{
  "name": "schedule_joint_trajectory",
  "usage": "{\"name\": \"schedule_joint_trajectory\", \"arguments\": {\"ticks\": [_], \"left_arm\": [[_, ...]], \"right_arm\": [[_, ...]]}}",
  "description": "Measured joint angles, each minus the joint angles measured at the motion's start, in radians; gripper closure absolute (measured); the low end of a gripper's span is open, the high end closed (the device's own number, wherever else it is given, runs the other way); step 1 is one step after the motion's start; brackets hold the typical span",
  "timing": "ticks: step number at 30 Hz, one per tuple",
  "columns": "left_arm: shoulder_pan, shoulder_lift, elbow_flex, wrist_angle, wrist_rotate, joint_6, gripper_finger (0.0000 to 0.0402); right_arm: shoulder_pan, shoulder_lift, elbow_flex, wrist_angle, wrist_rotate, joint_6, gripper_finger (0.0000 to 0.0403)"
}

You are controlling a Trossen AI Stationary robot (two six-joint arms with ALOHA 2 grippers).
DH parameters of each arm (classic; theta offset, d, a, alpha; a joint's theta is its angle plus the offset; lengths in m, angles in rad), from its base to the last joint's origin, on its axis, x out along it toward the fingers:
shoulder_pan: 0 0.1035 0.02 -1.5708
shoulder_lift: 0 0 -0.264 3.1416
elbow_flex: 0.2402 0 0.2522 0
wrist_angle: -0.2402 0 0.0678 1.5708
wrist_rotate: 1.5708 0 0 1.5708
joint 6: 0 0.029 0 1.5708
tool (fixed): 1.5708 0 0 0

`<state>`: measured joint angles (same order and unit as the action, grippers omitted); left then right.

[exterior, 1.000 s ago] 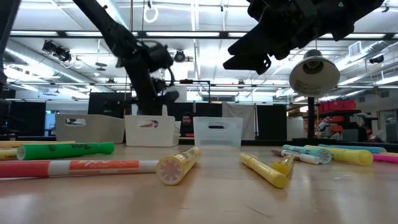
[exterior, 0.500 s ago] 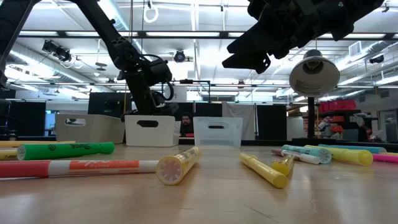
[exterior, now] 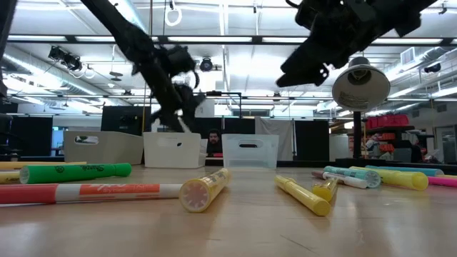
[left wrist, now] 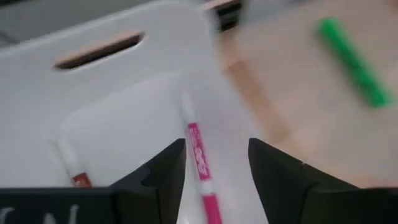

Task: Pick & Place Markers
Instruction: Put the blue highlighter into the transparent bin

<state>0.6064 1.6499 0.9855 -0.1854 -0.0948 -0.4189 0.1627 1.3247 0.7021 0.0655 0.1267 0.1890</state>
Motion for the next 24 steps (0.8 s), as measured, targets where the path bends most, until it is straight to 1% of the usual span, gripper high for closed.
{"name": "schedule_joint_trajectory", "arguments": {"ticks": [3,5,9,12,15,17,19,21,22,24], "left_arm": [[-0.056,-0.086,0.0,-0.011,0.002,0.044,0.0222],[-0.109,-0.136,0.0,-0.027,-0.022,0.073,0.0224],[-0.251,-0.204,-0.017,-0.024,-0.148,0.125,0.0224],[-0.366,-0.217,-0.066,-0.001,-0.256,0.131,0.0225],[-0.474,-0.217,-0.144,0.098,-0.35,0.075,0.0225],[-0.542,-0.208,-0.206,0.197,-0.389,0.037,0.0225],[-0.603,-0.204,-0.267,0.286,-0.421,0.007,0.0225],[-0.652,-0.191,-0.311,0.409,-0.461,-0.002,0.0225],[-0.667,-0.188,-0.327,0.451,-0.482,0.026,0.0225],[-0.684,-0.188,-0.343,0.496,-0.51,0.071,0.0225]], "right_arm": [[0.0,-0.068,0.0,-0.115,0.015,0.023,0.0156],[0.0,-0.108,0.0,-0.199,0.015,0.037,0.0156],[0.0,-0.149,0.0,-0.332,0.012,0.061,0.0156],[0.0,-0.148,0.0,-0.442,0.004,0.098,0.0156],[-0.017,-0.142,0.0,-0.59,0.002,0.201,0.0156],[-0.049,-0.141,0.0,-0.712,0.005,0.309,0.0156],[-0.081,-0.129,0.0,-0.796,0.009,0.434,0.0156],[-0.108,-0.122,-0.013,-0.838,0.013,0.53,0.0156],[-0.117,-0.116,-0.023,-0.838,0.014,0.561,0.0156],[-0.133,-0.103,-0.051,-0.822,0.015,0.6,0.0156]]}}
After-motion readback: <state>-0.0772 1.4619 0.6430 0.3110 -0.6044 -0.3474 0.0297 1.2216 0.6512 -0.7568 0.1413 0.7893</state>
